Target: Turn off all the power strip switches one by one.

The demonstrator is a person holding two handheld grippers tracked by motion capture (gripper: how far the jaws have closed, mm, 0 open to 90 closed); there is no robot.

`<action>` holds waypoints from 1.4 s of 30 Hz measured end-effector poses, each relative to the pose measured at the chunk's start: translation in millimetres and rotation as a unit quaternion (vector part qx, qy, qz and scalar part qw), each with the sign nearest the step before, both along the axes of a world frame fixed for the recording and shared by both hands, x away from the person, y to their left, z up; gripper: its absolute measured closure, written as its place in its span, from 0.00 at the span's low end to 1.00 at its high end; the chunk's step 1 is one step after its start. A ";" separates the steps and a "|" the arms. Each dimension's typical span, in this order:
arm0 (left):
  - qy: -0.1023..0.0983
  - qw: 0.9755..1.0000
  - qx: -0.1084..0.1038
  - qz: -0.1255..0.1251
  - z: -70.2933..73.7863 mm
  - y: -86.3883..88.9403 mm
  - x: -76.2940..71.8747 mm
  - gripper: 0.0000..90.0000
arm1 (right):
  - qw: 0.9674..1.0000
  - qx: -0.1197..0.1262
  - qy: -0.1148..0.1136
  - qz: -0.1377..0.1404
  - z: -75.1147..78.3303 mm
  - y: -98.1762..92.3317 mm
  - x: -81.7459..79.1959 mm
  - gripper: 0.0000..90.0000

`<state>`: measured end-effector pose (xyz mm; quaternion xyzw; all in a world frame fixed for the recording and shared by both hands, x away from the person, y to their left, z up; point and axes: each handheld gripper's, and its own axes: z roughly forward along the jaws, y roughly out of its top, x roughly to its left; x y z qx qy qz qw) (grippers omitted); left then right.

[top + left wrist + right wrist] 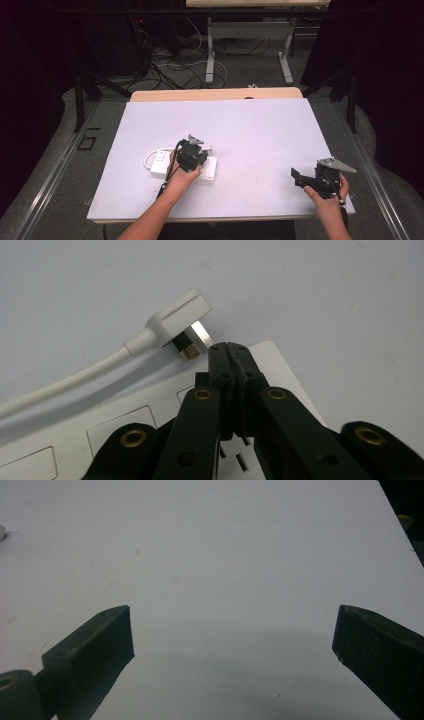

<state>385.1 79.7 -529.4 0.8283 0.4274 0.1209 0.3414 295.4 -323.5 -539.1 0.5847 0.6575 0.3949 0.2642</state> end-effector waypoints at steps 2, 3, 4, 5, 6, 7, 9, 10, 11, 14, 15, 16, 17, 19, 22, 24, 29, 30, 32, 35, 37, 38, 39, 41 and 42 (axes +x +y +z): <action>-0.001 1.000 0.000 0.000 -0.1 -0.1 -0.1 1.00 | 1.000 0.000 0.000 0.000 -0.2 0.3 0.3 0.03; -0.001 1.000 0.000 0.000 -0.1 0.0 0.0 1.00 | 1.000 -0.001 0.002 0.001 -0.1 0.4 0.1 0.03; -0.001 1.000 0.000 -0.001 -0.3 0.0 0.0 1.00 | 1.000 -0.001 0.002 0.001 -0.1 0.4 0.1 0.03; -0.001 1.000 0.000 -0.001 -0.6 -0.2 0.0 1.00 | 1.000 0.000 0.003 0.002 -0.2 0.4 -0.2 0.03; -0.002 1.000 0.000 -0.001 -0.8 -0.4 -0.1 1.00 | 1.000 0.001 0.001 0.001 -0.3 0.6 -0.4 0.03; -0.002 1.000 0.000 -0.002 -1.2 -0.7 -0.2 1.00 | 1.000 0.000 0.002 0.002 0.0 0.2 -0.9 0.03; 0.001 1.000 -0.002 -0.010 -2.8 -1.4 -0.4 1.00 | 1.000 -0.003 0.000 0.003 0.3 -1.0 -1.0 0.03; 0.003 1.000 -0.008 -0.009 -3.4 -2.5 -1.1 1.00 | 1.000 -0.002 -0.001 0.003 0.3 -1.2 -1.0 0.03; -0.002 1.000 -0.004 -0.011 -3.1 -2.9 -0.9 1.00 | 1.000 -0.003 0.000 0.004 0.0 -1.4 -0.7 0.03; 0.001 1.000 -0.002 -0.009 -2.6 -2.8 -0.5 1.00 | 1.000 -0.002 0.000 0.001 -0.4 -0.3 -0.1 0.03; 0.001 1.000 -0.002 -0.009 -2.5 -3.2 -0.9 1.00 | 1.000 0.001 0.003 0.001 -0.1 0.4 -0.4 0.03; -0.002 1.000 0.001 -0.008 -2.4 -3.7 -1.4 1.00 | 1.000 0.001 0.001 0.000 -0.2 0.9 -0.3 0.03; -0.003 1.000 0.005 -0.008 -2.1 -4.0 -1.9 1.00 | 1.000 0.001 0.001 0.000 -0.2 1.0 -0.4 0.03; -0.006 1.000 0.005 -0.009 -2.3 -4.6 -2.8 1.00 | 1.000 0.001 0.001 0.001 -0.2 0.3 -0.4 0.03; -0.004 1.000 0.005 -0.007 -1.9 -4.2 -3.0 1.00 | 1.000 0.003 -0.003 0.000 -1.0 -0.6 0.1 0.03; -0.005 1.000 0.006 -0.007 -1.8 -4.0 -3.0 1.00 | 1.000 0.003 -0.003 0.002 -0.9 -0.8 -0.1 0.03; -0.001 1.000 0.002 -0.005 -1.6 -3.3 -3.3 1.00 | 1.000 0.001 -0.003 0.003 -1.0 -0.9 -0.6 0.03; 0.001 1.000 0.005 -0.008 -1.1 -2.6 -3.1 1.00 | 1.000 0.004 -0.001 0.000 -0.9 -0.4 -0.9 0.03; 0.001 1.000 0.004 -0.006 -1.0 -2.0 -2.9 1.00 | 1.000 0.003 -0.006 -0.005 -1.3 -0.6 -0.9 0.03; 0.003 1.000 0.004 -0.005 -0.4 -1.0 -2.8 1.00 | 1.000 -0.002 -0.001 -0.001 0.0 -2.8 -2.0 0.03; 0.002 1.000 0.002 -0.003 -0.4 -0.5 -2.9 1.00 | 1.000 0.000 0.001 -0.002 0.1 -2.9 -2.5 0.03; 0.003 1.000 0.001 -0.004 -0.2 -0.2 -2.9 0.99 | 1.000 -0.002 0.000 -0.001 0.1 -3.2 -2.4 0.03; 0.002 1.000 -0.001 -0.005 -0.1 0.3 -2.8 0.99 | 1.000 -0.002 0.000 -0.001 0.2 -3.2 -2.5 0.03; 0.003 1.000 -0.003 -0.003 0.6 0.9 -3.2 0.99 | 1.000 0.000 -0.005 -0.001 -0.4 -2.8 -1.9 0.03; 0.003 1.000 0.001 -0.003 1.4 1.6 -3.2 0.98 | 1.000 0.000 -0.005 -0.001 -0.4 -2.9 -1.9 0.03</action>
